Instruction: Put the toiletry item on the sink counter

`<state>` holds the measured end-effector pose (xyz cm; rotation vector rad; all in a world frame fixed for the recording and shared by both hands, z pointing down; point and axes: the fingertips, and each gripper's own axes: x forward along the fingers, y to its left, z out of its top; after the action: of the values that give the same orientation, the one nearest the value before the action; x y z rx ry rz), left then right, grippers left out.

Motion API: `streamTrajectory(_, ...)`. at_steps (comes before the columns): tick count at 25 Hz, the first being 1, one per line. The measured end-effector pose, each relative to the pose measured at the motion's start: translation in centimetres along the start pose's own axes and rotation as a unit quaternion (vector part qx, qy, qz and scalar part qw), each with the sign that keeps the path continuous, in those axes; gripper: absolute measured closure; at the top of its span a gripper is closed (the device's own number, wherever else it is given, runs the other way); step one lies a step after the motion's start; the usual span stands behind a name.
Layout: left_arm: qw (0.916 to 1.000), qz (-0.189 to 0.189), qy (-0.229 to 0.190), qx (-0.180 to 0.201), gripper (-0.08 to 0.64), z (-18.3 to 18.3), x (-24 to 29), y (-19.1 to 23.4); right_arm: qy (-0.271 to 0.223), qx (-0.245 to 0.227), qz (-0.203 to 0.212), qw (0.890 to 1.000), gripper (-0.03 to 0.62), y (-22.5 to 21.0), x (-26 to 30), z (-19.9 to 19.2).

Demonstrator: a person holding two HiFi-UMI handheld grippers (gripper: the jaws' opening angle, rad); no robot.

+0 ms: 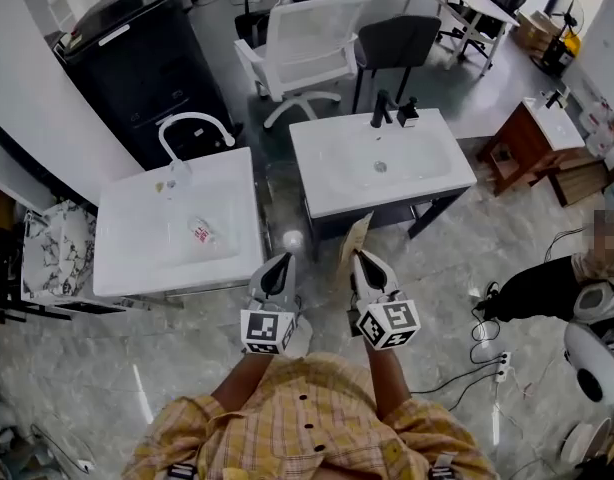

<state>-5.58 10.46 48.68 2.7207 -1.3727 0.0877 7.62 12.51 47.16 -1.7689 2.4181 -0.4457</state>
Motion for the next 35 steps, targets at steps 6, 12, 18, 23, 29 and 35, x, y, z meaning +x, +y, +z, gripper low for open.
streamTrajectory(6,1.0000,-0.003,-0.005,-0.005,0.560,1.8,6.1,4.5,-0.001,-0.003,-0.003,1.000,0.588,-1.8,6.9,2.3)
streamTrajectory(12,0.9997,-0.016,-0.002,-0.021,0.560,2.4,10.9,8.1,0.012,-0.008,-0.010,1.000,0.589,-2.8,12.6,3.1)
streamTrajectory(18,0.9991,-0.031,0.000,-0.029,0.560,2.1,13.6,10.8,0.016,-0.019,-0.015,1.000,0.589,-2.8,17.1,3.8)
streamTrajectory(23,0.9989,-0.038,0.003,-0.027,0.560,2.0,15.4,12.3,0.014,-0.020,-0.018,1.000,0.588,-2.8,19.6,3.8)
streamTrajectory(29,0.9989,-0.038,0.002,-0.028,0.560,2.3,17.0,13.1,0.009,-0.020,-0.026,0.999,0.589,-3.6,20.9,4.0)
streamTrajectory(35,0.9990,-0.035,0.011,-0.026,0.560,1.9,18.4,12.6,0.015,-0.015,-0.016,1.000,0.589,-4.3,21.6,3.6)
